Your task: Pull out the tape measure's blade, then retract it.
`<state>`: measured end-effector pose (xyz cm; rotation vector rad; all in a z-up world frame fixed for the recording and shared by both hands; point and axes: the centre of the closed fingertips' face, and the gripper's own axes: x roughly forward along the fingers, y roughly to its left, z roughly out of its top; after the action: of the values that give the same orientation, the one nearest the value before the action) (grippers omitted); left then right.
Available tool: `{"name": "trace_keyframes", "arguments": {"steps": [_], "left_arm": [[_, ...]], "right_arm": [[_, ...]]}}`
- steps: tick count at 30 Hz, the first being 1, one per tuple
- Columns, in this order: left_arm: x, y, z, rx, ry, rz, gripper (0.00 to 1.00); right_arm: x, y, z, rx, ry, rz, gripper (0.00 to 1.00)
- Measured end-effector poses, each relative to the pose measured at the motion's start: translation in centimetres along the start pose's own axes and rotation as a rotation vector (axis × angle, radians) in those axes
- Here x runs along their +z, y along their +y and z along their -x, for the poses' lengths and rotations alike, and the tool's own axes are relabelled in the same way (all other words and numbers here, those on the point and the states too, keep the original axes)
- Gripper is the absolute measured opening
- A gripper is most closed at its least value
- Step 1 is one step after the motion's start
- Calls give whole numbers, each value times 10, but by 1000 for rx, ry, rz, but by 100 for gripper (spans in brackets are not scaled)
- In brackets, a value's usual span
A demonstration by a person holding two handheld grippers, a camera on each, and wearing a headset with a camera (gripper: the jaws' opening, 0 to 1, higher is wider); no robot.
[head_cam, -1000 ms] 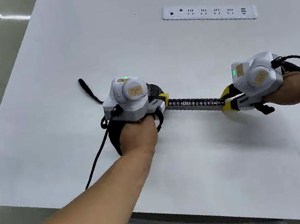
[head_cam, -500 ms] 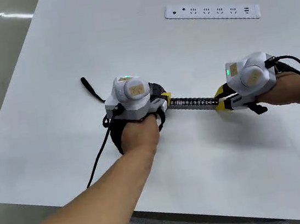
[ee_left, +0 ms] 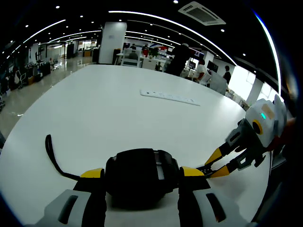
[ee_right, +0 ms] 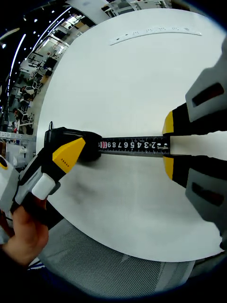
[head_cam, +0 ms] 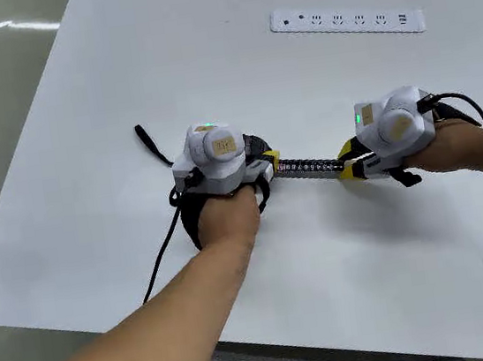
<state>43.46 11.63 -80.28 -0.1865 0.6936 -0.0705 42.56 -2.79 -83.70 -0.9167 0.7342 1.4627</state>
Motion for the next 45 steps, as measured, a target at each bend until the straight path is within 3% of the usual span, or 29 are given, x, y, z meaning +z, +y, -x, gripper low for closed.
{"name": "trace_keyframes", "arguments": {"steps": [45], "left_arm": [[0, 1, -4, -9, 3, 14, 58]], "right_arm": [[47, -2, -25, 14, -48, 20, 11]]}}
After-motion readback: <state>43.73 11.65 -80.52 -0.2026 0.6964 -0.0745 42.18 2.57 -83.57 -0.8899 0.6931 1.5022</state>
